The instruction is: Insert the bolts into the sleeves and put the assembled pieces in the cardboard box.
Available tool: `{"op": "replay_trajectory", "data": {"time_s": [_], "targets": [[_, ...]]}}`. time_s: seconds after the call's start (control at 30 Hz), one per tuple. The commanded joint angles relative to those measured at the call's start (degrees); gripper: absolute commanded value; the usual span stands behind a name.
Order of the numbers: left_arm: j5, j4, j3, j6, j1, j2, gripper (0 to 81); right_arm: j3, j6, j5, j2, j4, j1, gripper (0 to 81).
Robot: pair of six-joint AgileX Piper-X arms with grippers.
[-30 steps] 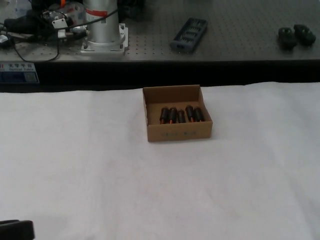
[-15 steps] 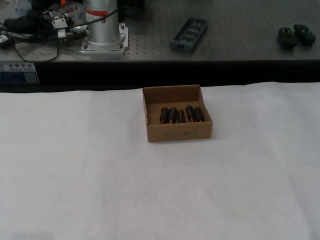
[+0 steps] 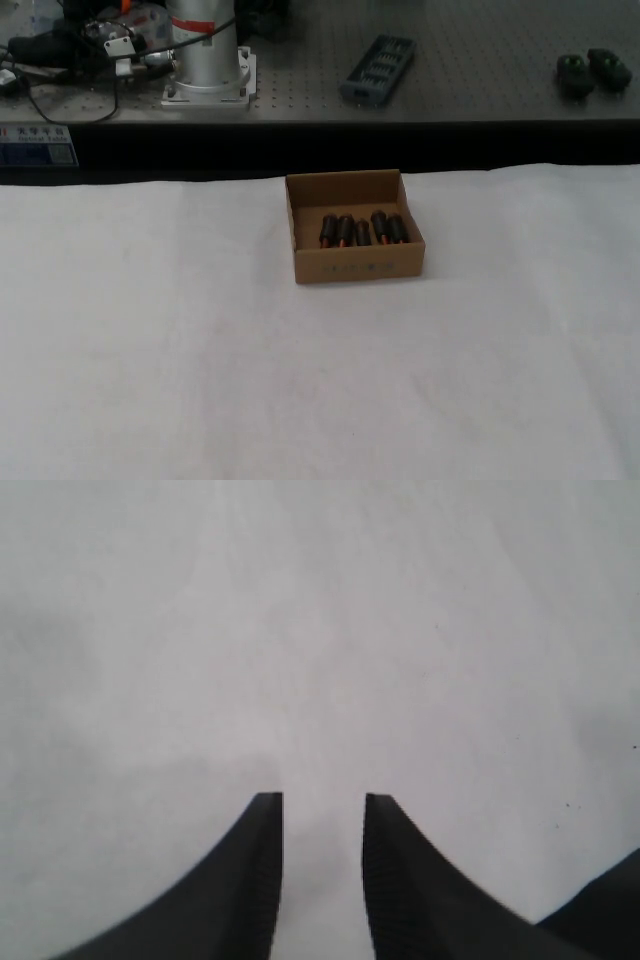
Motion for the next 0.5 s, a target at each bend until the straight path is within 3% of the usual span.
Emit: {"op": "replay_trajectory", "data": {"time_s": [0.0,0.13,0.47], "targets": [[-0.35,1.19,-0.63,1.66,0.13,-0.34,21.0,1.02,1.7,-0.11,-0.45,-1.38,0.14,37.4],[-2.64,4.85,-0.63,2.08,0.13,-0.34,21.0,1.02,5.08,-0.98,-0.45,-0.4,0.14,37.4],[-4.72,5.29,-0.63,1.1,0.13,-0.34,21.0,1.02,4.94,-0.9,-0.45,-0.02,0.14,37.4]]}}
